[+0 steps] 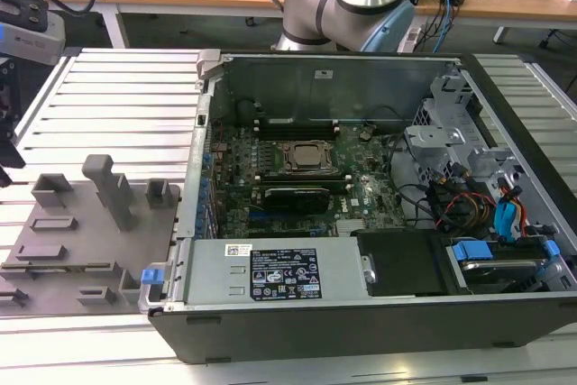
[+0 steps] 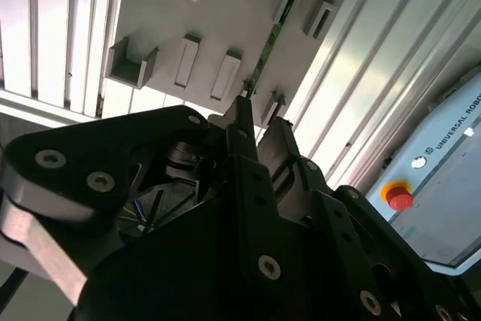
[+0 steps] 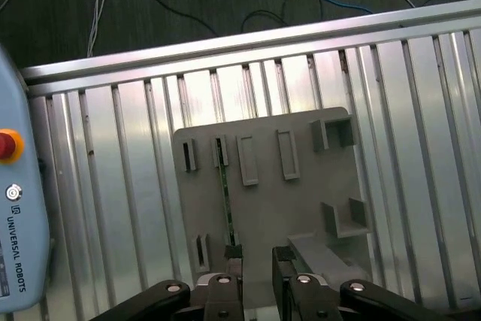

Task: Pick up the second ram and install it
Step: 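Pick up the second ram and move it above second insertion slot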

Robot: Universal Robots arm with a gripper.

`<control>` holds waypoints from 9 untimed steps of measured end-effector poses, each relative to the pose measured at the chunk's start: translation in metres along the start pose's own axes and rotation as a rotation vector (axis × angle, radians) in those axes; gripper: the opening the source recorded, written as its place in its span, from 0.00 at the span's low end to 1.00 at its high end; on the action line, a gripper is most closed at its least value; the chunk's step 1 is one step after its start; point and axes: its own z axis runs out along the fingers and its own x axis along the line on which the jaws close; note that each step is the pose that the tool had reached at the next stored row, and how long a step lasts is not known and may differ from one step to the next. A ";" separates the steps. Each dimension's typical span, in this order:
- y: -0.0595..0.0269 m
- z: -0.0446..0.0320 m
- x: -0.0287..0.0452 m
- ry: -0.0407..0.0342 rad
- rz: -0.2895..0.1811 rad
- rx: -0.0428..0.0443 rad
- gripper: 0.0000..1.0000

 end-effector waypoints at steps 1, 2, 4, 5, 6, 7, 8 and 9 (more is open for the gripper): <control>0.0000 0.0006 0.0000 0.0000 0.000 0.0000 0.30; -0.0001 0.0013 0.0000 0.0001 0.000 -0.0001 0.30; -0.0001 0.0024 0.0000 0.0000 0.000 0.0000 0.30; -0.0001 0.0033 0.0000 0.0000 0.000 0.0000 0.30; -0.0002 0.0044 0.0000 0.0000 0.000 0.0000 0.30; -0.0002 0.0060 0.0000 0.0000 0.000 0.0000 0.30; -0.0003 0.0069 0.0001 0.0001 0.000 -0.0001 0.30; -0.0003 0.0078 0.0000 0.0001 0.000 0.0000 0.30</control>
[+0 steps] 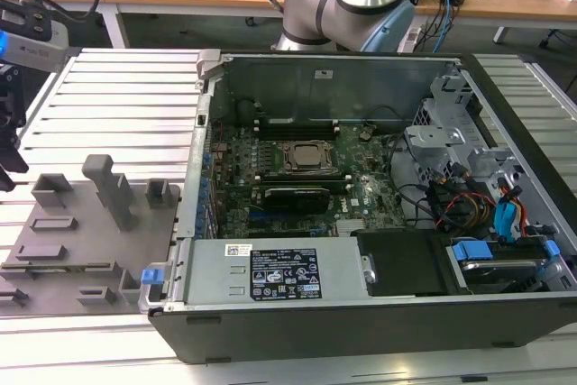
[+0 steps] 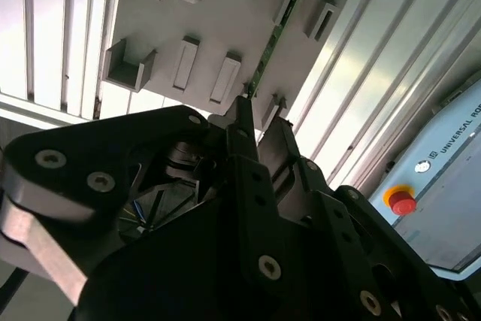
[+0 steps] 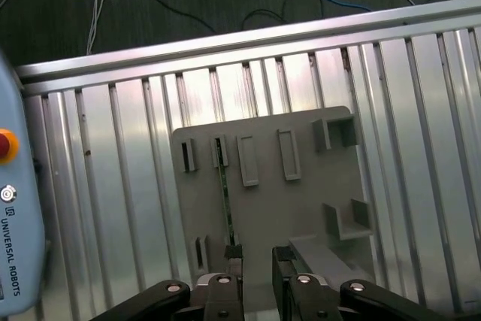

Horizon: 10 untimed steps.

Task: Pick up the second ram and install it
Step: 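Pick up the second ram and move it above second insertion slot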

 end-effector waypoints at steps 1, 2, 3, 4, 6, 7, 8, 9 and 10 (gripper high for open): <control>-0.0001 0.0009 0.0000 -0.0001 0.000 0.0000 0.30; -0.0001 0.0015 0.0000 -0.0001 0.000 0.0001 0.30; -0.0001 0.0020 0.0000 0.0000 0.000 0.0000 0.30; -0.0001 0.0026 0.0000 -0.0001 0.000 0.0001 0.30; -0.0002 0.0042 0.0000 -0.0001 0.000 0.0001 0.30; -0.0003 0.0050 0.0000 0.0000 0.000 0.0000 0.30; -0.0003 0.0057 0.0000 0.0000 0.000 0.0000 0.30; -0.0003 0.0062 0.0000 0.0000 0.000 0.0000 0.30; -0.0004 0.0069 0.0000 0.0000 0.000 0.0000 0.30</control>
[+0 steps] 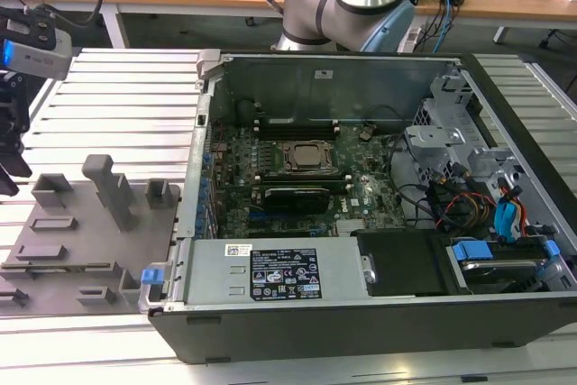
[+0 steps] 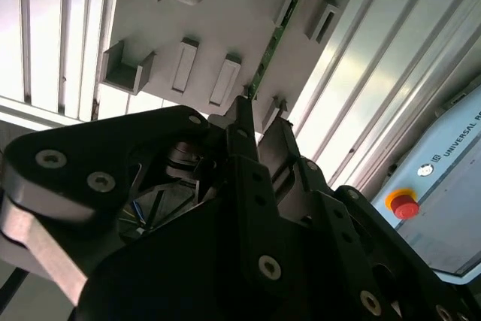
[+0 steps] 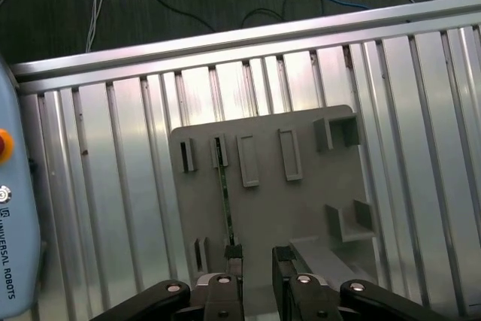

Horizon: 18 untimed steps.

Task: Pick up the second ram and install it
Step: 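Pick up the second ram and move it above second insertion slot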

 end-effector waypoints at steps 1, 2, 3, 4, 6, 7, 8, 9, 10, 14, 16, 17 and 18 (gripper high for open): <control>0.0000 0.0004 0.0000 -0.0001 0.000 0.0000 0.30; -0.0001 0.0021 0.0000 -0.0001 0.000 0.0000 0.30; -0.0002 0.0034 0.0000 -0.0001 0.000 0.0000 0.30; -0.0002 0.0046 0.0000 -0.0001 0.000 0.0000 0.30; -0.0004 0.0066 0.0000 0.0000 0.000 0.0000 0.30; -0.0004 0.0071 0.0000 0.0000 0.000 0.0000 0.30; -0.0004 0.0075 0.0000 0.0000 0.000 0.0001 0.30; -0.0005 0.0084 0.0000 0.0000 0.000 0.0000 0.30; -0.0005 0.0098 0.0000 -0.0001 0.000 0.0001 0.30; -0.0007 0.0129 0.0000 -0.0001 0.000 0.0000 0.30; -0.0008 0.0148 0.0000 0.0000 0.000 0.0000 0.30; -0.0008 0.0154 0.0001 -0.0001 0.000 0.0000 0.30; -0.0009 0.0159 0.0000 0.0000 0.000 0.0000 0.30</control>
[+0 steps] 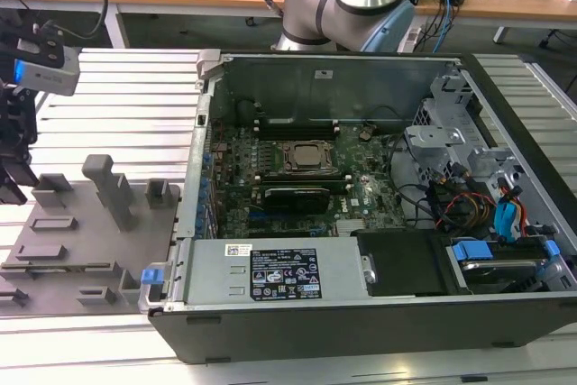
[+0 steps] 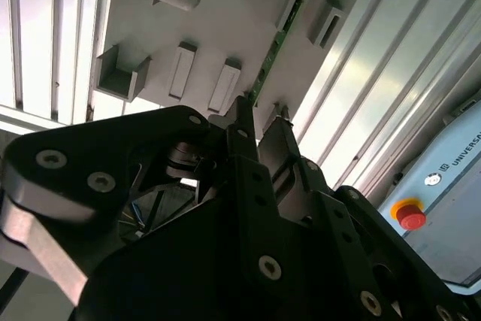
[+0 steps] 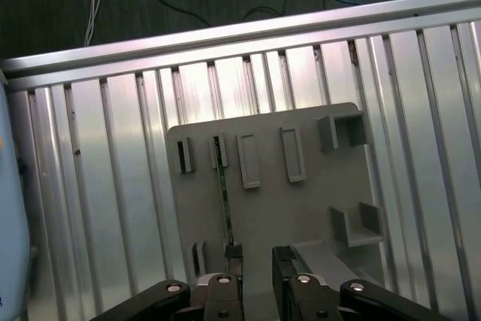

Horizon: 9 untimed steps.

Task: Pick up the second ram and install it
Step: 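Pick up the second ram and move it above second insertion slot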

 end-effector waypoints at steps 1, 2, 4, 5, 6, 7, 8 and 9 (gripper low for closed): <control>0.0000 0.0006 0.0000 0.0000 0.000 0.0000 0.30; -0.0001 0.0016 0.0000 0.0000 0.000 0.0000 0.30; -0.0002 0.0040 0.0000 0.0000 0.000 0.0000 0.30; -0.0003 0.0054 0.0000 0.0000 0.000 0.0000 0.30; -0.0003 0.0063 0.0000 0.0000 0.000 0.0000 0.30; -0.0004 0.0078 0.0000 0.0000 0.000 0.0000 0.30; -0.0005 0.0092 0.0000 -0.0001 0.000 0.0000 0.30; -0.0005 0.0099 0.0000 0.0000 0.000 0.0000 0.30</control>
